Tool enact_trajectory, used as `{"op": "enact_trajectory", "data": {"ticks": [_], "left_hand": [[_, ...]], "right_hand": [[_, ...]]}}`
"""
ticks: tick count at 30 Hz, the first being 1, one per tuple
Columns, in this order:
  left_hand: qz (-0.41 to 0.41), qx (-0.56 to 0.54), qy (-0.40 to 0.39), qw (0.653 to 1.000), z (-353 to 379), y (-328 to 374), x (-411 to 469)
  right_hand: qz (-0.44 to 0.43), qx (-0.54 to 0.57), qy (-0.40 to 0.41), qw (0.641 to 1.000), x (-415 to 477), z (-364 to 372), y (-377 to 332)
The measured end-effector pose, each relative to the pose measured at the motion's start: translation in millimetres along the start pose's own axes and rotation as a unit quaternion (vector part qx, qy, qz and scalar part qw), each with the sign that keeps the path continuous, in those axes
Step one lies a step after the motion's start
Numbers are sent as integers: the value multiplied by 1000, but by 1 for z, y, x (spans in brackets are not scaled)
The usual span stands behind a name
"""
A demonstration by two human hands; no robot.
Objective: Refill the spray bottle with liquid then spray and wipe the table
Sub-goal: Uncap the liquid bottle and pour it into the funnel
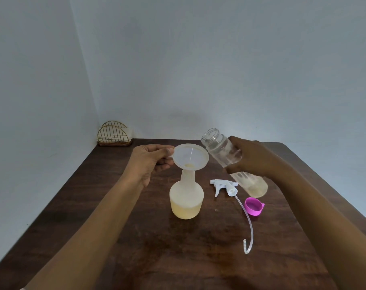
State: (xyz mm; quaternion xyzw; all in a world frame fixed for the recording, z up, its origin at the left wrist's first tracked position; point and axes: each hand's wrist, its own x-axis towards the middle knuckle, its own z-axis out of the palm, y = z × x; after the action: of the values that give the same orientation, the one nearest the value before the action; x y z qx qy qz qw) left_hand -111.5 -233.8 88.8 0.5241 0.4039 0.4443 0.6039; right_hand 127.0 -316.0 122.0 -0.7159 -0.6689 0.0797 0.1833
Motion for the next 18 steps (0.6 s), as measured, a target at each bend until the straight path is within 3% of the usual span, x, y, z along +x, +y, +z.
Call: {"op": "enact_trajectory", "data": {"ticks": [6, 18], "left_hand": [[0, 2, 3, 1000, 2, 1, 0], [1, 2, 4, 1000, 3, 0, -2]], "right_hand": [[12, 115, -29, 993, -4, 2, 5], [4, 90, -19, 996, -7, 12, 8]]}}
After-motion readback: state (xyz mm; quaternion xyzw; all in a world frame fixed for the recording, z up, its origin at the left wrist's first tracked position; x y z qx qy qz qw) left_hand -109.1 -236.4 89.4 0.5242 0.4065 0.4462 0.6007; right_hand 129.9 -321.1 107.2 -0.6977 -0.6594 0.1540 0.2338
